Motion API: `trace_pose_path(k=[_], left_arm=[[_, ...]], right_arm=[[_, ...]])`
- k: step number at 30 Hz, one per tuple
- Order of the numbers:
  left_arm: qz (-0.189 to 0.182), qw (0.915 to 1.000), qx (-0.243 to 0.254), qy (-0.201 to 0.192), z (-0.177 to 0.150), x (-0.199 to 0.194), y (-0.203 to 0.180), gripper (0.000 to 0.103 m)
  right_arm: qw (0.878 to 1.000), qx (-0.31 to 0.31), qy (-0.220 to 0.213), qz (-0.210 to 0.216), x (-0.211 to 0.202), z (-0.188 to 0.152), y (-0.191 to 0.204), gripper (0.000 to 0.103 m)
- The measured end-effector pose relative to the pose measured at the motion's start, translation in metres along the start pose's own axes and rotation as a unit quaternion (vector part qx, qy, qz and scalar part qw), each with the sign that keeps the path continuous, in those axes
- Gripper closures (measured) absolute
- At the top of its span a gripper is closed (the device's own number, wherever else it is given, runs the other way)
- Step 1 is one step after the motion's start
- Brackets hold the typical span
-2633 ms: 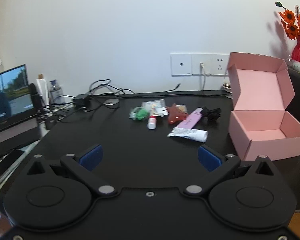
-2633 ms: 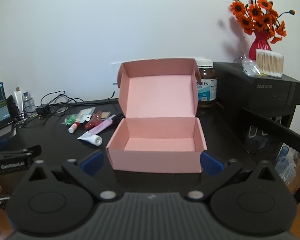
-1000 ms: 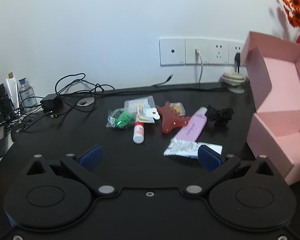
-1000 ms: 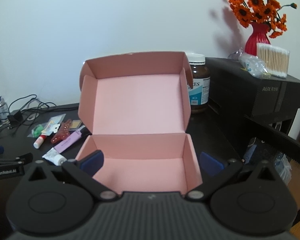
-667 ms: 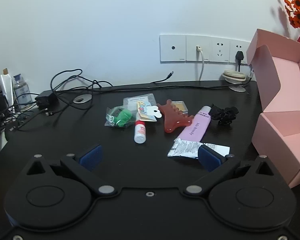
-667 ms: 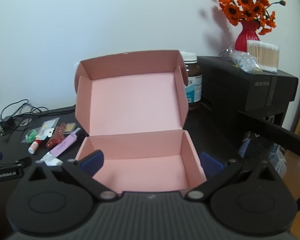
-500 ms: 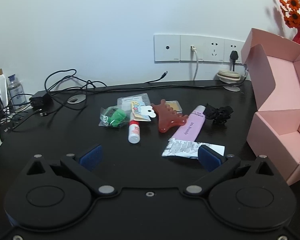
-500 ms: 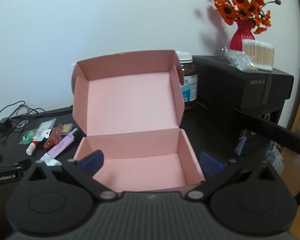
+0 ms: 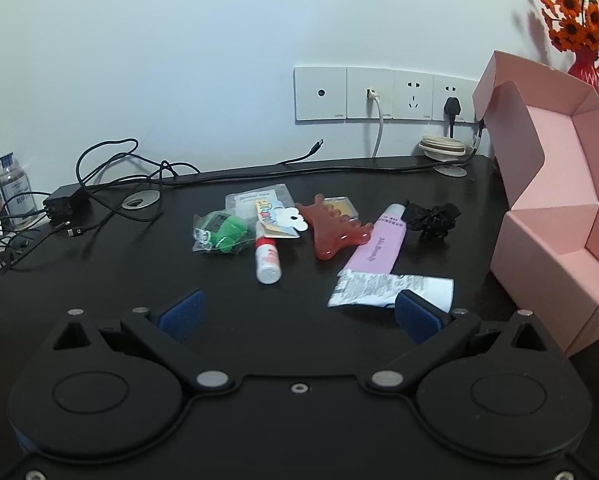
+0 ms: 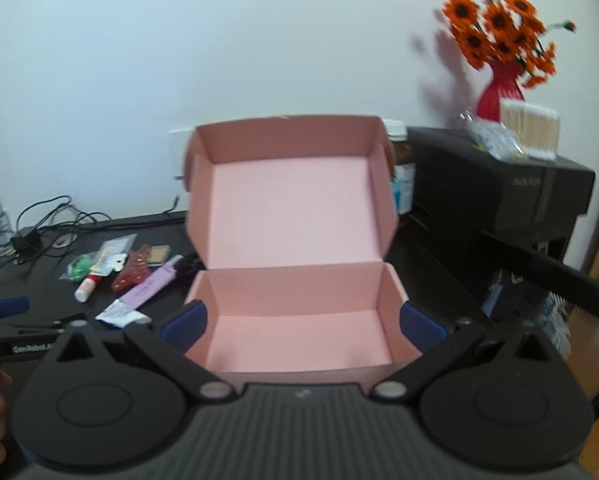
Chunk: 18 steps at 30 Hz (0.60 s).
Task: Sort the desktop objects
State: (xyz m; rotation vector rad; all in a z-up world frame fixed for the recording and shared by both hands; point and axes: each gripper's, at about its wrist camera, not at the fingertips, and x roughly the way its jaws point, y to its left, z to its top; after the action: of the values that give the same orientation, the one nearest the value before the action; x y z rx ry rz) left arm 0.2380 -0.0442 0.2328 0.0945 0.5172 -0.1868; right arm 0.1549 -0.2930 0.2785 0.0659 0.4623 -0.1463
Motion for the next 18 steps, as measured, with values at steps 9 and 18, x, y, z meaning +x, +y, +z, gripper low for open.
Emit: trace_pose_path(k=[9, 18], left_arm=[[0.024, 0.9988, -0.042, 0.007, -0.001, 0.001, 0.043, 0.000], [0.037, 0.9967, -0.072, 0.004, 0.000, 0.005, 0.063, 0.000]], right_arm=[[0.997, -0.066, -0.009, 0.047, 0.002, 0.002, 0.041, 0.001], [0.983, -0.131, -0.005, 0.127, 0.010, 0.010, 0.083, 0.010]])
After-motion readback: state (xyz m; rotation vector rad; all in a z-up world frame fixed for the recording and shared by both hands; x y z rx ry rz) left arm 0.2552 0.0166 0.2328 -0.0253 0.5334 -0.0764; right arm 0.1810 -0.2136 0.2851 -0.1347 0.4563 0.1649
